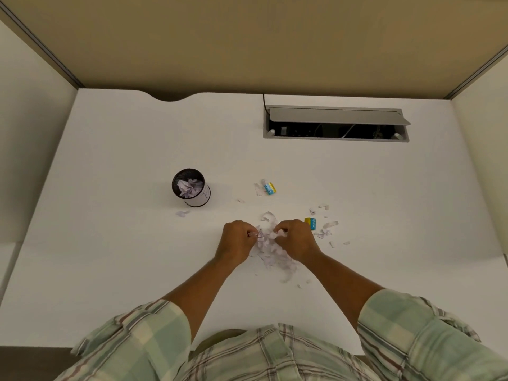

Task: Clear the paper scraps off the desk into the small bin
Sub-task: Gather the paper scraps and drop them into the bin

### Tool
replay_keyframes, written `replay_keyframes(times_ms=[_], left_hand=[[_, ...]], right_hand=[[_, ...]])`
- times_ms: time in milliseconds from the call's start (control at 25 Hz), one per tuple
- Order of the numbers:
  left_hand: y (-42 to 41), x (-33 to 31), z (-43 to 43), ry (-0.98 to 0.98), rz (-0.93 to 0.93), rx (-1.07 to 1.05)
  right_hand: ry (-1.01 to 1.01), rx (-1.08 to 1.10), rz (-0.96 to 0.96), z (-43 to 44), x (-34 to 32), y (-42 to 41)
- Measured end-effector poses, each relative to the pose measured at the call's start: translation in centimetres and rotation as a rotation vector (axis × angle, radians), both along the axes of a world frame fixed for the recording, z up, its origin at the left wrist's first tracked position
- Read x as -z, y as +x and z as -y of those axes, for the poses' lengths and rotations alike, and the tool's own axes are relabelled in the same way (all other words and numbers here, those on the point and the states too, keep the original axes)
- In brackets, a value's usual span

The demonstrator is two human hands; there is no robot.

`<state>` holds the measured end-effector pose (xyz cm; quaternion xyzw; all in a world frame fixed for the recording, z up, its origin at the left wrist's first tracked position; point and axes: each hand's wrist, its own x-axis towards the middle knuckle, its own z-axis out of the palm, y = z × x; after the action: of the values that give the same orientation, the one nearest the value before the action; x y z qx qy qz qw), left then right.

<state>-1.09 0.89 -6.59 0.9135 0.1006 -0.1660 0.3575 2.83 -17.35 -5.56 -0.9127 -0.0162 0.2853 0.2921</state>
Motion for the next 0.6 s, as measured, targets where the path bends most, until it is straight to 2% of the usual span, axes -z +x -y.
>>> replay_keyframes(times_ms=[200,320,480,600], left_hand=[[1.2,-4.2,-3.6,-0.146,0.044,-0.267],[1.9,-6.6,-6.9,-0.179,0.085,-0.361],[3.0,-8.7,-11.6,-0.16,0.133,-0.469],[3.6,-9.0,-14.4,-0.155,0.132,-0.53]], right_hand=[[0.238,0.158,-0.007,-3.8,-3.9,2.0],[0.346,0.164,0.038,-7.4,-6.2,3.4],[0.36,0.063,0.102,-13.2,-8.1,5.9],[0.29,-0.064,0.161,-17.6,-7.8,7.6]])
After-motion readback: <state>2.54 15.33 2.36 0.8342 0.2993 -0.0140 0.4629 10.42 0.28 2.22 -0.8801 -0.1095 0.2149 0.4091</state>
